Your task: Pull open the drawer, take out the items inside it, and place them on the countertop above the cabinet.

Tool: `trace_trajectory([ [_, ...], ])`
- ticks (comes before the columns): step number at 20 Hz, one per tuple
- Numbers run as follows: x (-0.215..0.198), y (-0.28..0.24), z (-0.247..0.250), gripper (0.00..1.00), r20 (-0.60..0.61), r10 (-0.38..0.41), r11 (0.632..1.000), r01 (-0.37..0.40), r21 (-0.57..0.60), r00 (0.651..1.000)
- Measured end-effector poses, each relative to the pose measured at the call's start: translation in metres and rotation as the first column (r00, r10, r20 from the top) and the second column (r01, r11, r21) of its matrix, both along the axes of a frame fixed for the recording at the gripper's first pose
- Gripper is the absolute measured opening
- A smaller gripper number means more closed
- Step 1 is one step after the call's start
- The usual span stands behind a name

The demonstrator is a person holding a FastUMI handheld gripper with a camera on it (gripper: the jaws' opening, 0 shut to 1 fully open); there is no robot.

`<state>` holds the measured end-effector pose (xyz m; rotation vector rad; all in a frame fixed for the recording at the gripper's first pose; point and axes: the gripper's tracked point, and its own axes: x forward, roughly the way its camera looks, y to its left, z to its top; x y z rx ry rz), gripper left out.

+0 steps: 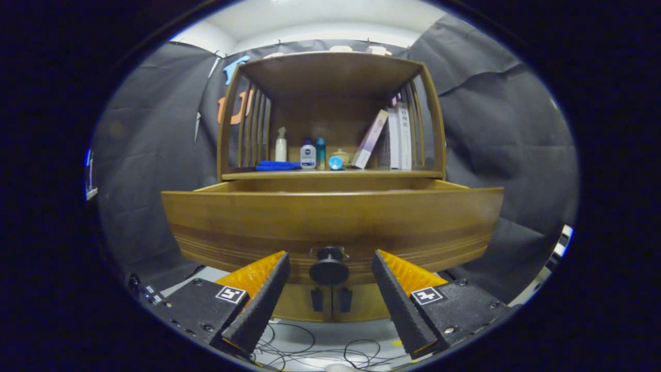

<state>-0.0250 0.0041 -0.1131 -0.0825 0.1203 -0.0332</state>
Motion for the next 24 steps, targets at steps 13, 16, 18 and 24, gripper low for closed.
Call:
trace_trajectory([
  [13,0.036,-0.005,0.002,1.00,0.036,0.001,0.999,0.000,-0.036,0.999],
  [16,0.036,-0.002,0.004,1.00,0.049,0.004,0.999,-0.002,-0.037,0.999],
  [18,0.042,-0.005,-0.001,1.00,0.043,-0.003,0.999,0.005,-0.043,0.999],
  [24,0.037,-0.008,0.011,1.00,0.058,-0.019,0.998,0.022,-0.051,0.998],
])
